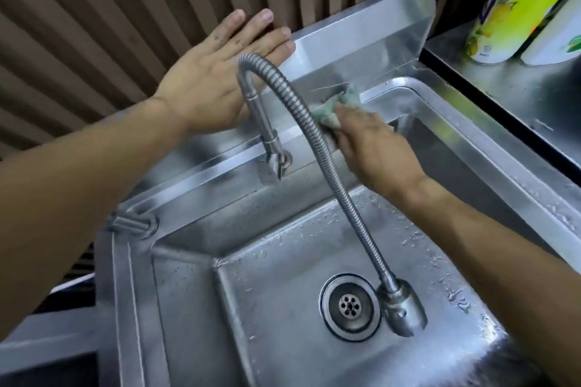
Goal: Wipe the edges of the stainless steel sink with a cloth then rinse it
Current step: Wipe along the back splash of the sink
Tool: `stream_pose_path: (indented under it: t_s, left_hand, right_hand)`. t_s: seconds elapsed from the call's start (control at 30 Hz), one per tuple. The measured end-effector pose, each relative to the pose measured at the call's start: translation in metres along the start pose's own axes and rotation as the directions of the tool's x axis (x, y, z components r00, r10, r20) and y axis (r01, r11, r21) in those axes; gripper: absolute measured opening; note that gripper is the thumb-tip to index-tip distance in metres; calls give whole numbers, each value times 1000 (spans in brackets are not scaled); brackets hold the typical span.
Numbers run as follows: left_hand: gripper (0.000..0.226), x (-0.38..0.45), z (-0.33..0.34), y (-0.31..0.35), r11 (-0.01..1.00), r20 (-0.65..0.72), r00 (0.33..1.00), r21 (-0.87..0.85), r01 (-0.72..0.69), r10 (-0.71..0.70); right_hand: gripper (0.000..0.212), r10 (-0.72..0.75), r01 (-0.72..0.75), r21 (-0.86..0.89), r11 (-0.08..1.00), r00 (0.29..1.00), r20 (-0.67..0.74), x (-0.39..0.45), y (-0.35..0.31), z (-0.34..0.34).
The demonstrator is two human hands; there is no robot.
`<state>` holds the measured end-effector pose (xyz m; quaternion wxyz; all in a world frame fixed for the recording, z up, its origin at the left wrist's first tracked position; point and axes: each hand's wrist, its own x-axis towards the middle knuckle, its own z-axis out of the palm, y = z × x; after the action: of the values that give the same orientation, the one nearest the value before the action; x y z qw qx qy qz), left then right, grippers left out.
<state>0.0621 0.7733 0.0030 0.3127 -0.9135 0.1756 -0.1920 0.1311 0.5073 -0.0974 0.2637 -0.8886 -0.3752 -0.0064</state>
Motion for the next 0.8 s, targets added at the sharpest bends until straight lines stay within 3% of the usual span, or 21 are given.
stream_pose_path:
  t_s: [0.13,0.23,0.27,0.33,0.4,0.43,0.53,0.6,0.7,0.73,0.8]
  left_hand:
    - [61,-30,-9,11,991,55,991,-48,122,-119]
    - [59,-65,-10,40,968,48,972,-82,235,-232]
    - [61,-79,-9,52,958,82,964,-114,262,-253]
    - [65,-107,-9,73,934,177,940,-157,320,-292]
    - [65,-130,-9,90,911,245,910,-164,379,-334]
    - [64,-139,-10,97,893,269,890,-164,420,-369]
    - [64,-160,-15,106,824,320,825,-184,536,-466]
    - [64,-169,-19,109,807,359,808,-200,556,-468]
    - [63,-175,-22,113,791,383,798,-225,569,-464]
    - [63,-176,-23,114,780,396,789,-233,581,-470]
    - [62,-178,-25,117,746,427,767,-261,612,-479]
  right_hand:
    - [25,229,-229,17,973,973,-30,-13,-11,-18]
    - [42,455,-380,384,842,882,-123,-37,-30,-37]
    - [48,541,-394,515,762,823,-171,-52,-42,-46]
    - [38,673,-372,673,639,695,-254,-87,-72,-60]
    - [23,714,-294,734,612,604,-353,-126,-108,-62]
    - [18,695,-233,740,631,592,-407,-143,-129,-58]
    - [17,565,-62,720,691,669,-484,-177,-182,-24]
    - [26,478,15,785,619,787,-392,-176,-203,9]
    - [35,440,11,865,502,857,-267,-150,-211,56]
    - [35,414,12,851,524,870,-267,-139,-210,68]
    - [37,280,30,733,680,913,-298,-113,-207,84]
